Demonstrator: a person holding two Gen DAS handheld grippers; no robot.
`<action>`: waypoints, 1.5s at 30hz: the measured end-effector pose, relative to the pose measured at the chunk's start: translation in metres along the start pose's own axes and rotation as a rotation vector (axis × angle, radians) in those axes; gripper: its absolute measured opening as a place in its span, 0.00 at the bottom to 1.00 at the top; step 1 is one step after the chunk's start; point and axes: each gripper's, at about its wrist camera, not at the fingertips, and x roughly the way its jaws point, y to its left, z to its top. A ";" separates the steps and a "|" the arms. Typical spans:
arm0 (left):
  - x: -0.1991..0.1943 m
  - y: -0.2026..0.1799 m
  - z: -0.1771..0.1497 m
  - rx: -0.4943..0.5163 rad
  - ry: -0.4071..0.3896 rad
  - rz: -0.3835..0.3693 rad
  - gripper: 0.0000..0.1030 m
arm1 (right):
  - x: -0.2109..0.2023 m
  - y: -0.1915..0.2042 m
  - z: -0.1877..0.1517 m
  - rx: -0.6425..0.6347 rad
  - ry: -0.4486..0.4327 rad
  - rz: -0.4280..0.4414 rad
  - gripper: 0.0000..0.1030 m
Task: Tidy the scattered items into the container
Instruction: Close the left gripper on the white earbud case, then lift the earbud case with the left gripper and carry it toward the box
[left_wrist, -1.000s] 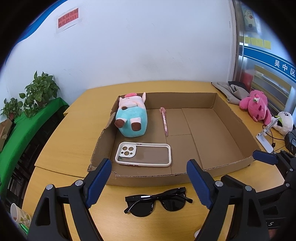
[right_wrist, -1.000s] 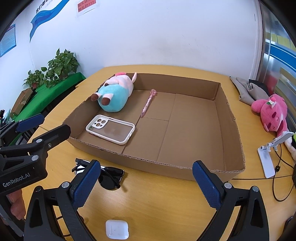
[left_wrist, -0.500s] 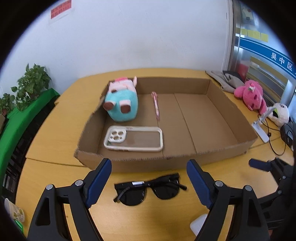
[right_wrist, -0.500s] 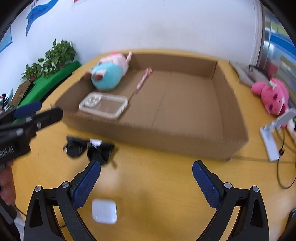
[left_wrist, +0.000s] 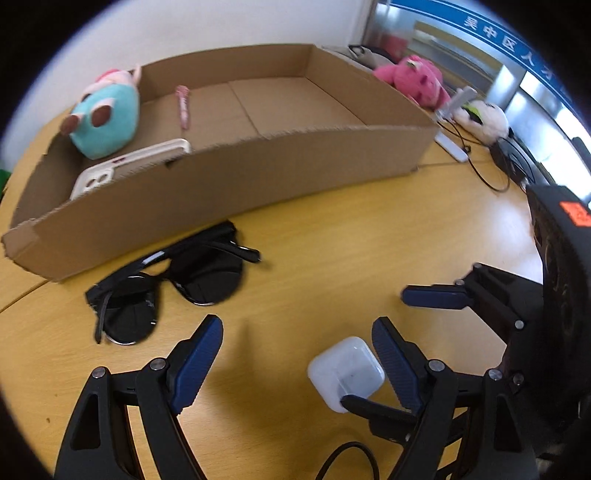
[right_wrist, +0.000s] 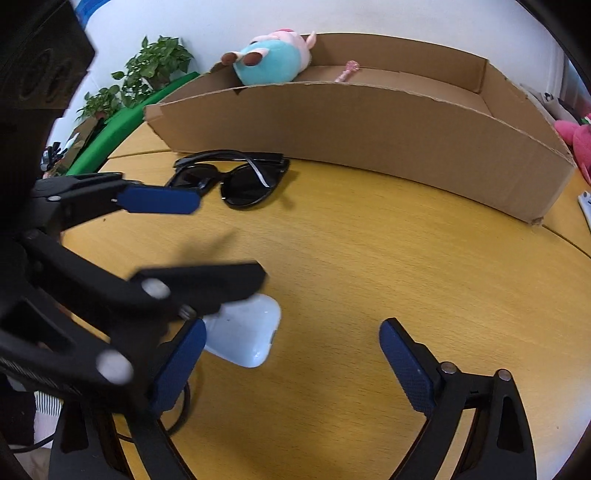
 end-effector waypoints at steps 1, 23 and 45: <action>0.002 -0.002 -0.001 0.014 0.009 -0.005 0.79 | 0.000 0.002 -0.002 -0.010 -0.004 0.009 0.88; 0.013 -0.003 -0.012 0.081 0.107 -0.049 0.42 | 0.004 0.030 -0.007 -0.136 -0.065 0.057 0.58; 0.011 -0.008 -0.003 0.072 0.098 -0.148 0.41 | 0.006 0.040 -0.004 -0.245 -0.129 -0.027 0.51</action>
